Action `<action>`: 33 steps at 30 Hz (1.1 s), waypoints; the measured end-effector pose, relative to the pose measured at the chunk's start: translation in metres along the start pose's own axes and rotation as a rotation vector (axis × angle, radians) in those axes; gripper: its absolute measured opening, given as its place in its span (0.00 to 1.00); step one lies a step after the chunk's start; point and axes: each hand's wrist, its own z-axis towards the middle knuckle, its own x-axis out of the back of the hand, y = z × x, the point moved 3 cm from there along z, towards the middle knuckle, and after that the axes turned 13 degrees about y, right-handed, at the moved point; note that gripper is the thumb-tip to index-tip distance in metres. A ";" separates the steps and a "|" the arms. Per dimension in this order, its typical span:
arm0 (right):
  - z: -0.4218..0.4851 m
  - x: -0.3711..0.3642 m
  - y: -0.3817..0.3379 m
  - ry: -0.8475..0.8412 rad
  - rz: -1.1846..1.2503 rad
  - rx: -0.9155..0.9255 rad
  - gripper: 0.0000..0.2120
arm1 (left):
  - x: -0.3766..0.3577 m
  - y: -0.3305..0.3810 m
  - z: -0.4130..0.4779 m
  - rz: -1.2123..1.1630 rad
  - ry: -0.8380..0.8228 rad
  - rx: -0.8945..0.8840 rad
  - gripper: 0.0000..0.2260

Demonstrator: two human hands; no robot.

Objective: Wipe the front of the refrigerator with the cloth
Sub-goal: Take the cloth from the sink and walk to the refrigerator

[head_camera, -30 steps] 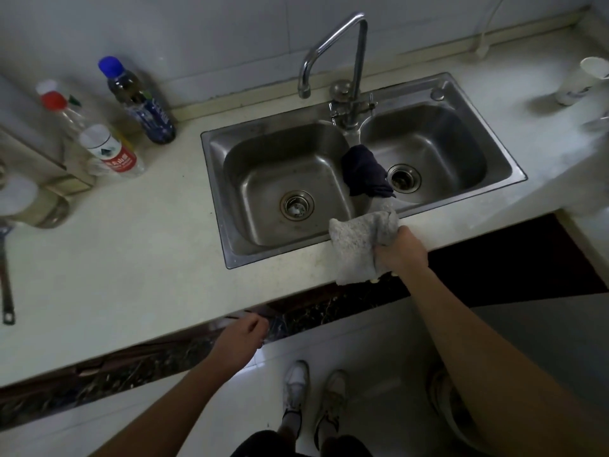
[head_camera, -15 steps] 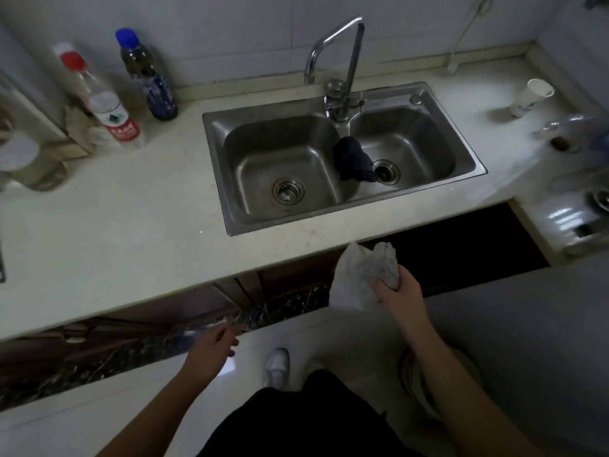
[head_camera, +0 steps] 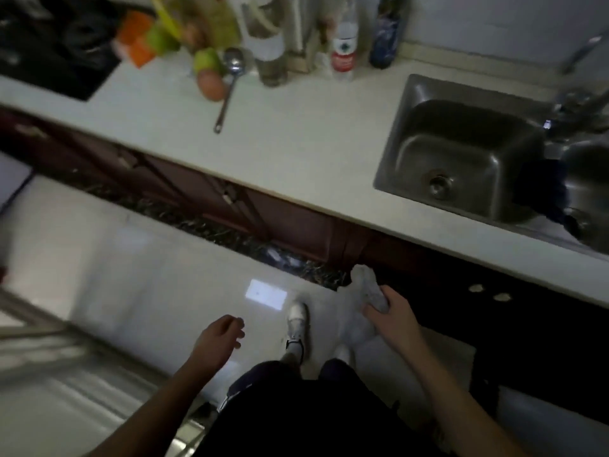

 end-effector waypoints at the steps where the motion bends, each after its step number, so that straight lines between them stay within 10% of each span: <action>1: 0.002 -0.016 -0.014 -0.050 -0.034 0.041 0.04 | 0.008 -0.017 -0.005 -0.036 0.043 0.033 0.11; 15: -0.029 -0.230 -0.172 -0.464 -0.393 0.428 0.06 | 0.110 -0.228 -0.018 -0.475 0.351 0.479 0.17; 33: 0.042 -0.478 -0.328 -0.571 -0.545 0.492 0.06 | 0.261 -0.238 0.145 -0.561 0.429 0.611 0.11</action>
